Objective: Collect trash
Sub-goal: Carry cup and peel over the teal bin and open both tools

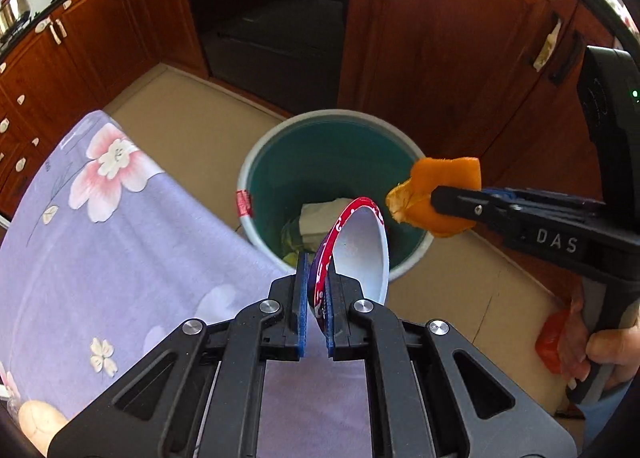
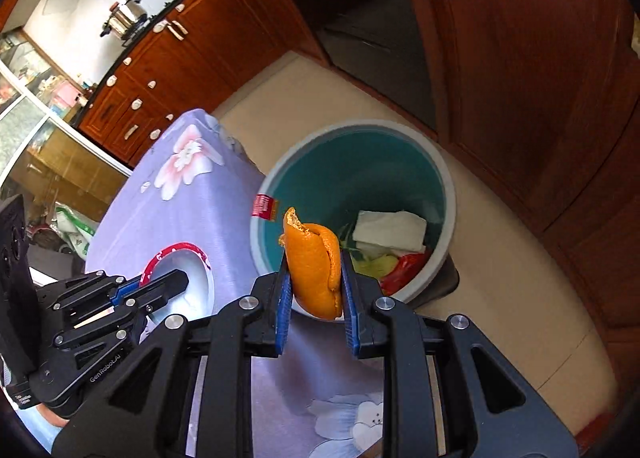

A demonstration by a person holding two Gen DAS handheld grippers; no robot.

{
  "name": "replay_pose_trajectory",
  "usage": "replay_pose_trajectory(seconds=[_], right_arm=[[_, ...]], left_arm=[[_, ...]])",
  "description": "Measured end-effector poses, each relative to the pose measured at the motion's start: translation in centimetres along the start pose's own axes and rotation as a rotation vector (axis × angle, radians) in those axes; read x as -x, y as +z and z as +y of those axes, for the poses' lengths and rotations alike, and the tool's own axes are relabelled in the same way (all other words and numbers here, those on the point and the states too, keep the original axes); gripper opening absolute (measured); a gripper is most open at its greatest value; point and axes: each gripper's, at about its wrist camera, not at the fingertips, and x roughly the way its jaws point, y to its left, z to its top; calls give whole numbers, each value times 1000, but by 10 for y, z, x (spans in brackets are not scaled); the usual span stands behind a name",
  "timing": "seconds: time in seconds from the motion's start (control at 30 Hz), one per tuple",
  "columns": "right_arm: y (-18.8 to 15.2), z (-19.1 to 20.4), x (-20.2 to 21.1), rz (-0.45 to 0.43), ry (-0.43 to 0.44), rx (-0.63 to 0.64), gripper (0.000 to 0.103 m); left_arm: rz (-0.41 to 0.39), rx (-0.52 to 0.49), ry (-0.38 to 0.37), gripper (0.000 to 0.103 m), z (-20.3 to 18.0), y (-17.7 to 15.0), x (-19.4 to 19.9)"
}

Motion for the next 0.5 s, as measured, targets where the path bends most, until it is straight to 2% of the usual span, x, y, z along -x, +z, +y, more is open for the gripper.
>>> replay_pose_trajectory(seconds=[0.17,0.37,0.47,0.5], right_arm=[[4,-15,-26,51,-33,-38,21],[8,-24,-42,81,-54,-43,23],[10,-22,-43,77,-56,-39,29],[10,-23,-42,72,-47,-39,40]], left_arm=[[44,20,-31,7,-3,13,-37],[69,24,-46,8,-3,17,-57],[77,32,-48,9,-1,17,-60],[81,37,-50,18,-1,17,-60]])
